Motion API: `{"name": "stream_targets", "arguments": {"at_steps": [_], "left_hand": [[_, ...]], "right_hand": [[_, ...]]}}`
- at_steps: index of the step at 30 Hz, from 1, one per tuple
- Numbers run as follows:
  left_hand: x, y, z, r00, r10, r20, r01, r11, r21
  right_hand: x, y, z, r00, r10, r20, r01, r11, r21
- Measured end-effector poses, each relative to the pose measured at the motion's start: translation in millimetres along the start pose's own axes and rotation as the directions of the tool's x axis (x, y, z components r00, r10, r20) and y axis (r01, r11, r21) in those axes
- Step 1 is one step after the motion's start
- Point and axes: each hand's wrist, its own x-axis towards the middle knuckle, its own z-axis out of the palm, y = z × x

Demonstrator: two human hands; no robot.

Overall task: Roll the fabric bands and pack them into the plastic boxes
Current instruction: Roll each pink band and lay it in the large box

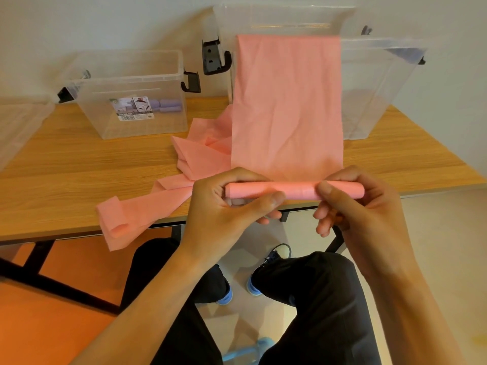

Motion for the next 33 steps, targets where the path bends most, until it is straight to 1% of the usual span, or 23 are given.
{"name": "stream_targets", "arguments": {"at_steps": [3,9,12,16,22,26,30,33], "left_hand": [[1.2,-1.4,-1.4,0.999,0.018,-0.03,-0.018,1.0,-0.005],[2.8,-1.4,-1.2,0.998,0.032,-0.046,-0.032,0.999,0.006],[2.6,-0.5,-1.1,0.999,0.032,-0.034,-0.032,0.999,-0.011],[1.8,-1.1,-0.7,0.999,0.039,-0.018,-0.039,0.999,-0.005],[2.9,-1.3,-0.2,0.997,0.04,-0.068,-0.04,0.999,0.013],[1.0,-0.7,-1.6,1.0,0.024,-0.016,-0.024,1.0,-0.003],[-0.3,-3.5,-0.5,0.998,0.053,-0.023,-0.053,0.999,0.009],[-0.6,-3.4,0.6,0.998,0.044,-0.032,-0.044,0.999,0.001]], "right_hand": [[0.4,1.2,0.6,1.0,0.0,-0.015,0.0,1.0,-0.004],[1.2,2.8,2.5,1.0,-0.02,0.02,0.021,0.999,-0.034],[1.4,3.5,3.0,0.999,-0.032,0.004,0.032,0.999,-0.033],[0.6,2.9,2.3,1.0,-0.002,-0.015,0.002,1.0,-0.003],[0.9,3.5,2.8,0.999,-0.023,0.035,0.023,1.0,-0.009],[1.2,6.0,1.5,1.0,-0.008,-0.008,0.008,1.0,-0.008],[0.9,5.2,2.6,1.0,-0.021,0.004,0.021,1.0,-0.01],[2.0,5.5,2.4,1.0,-0.026,0.014,0.026,0.999,-0.026]]}}
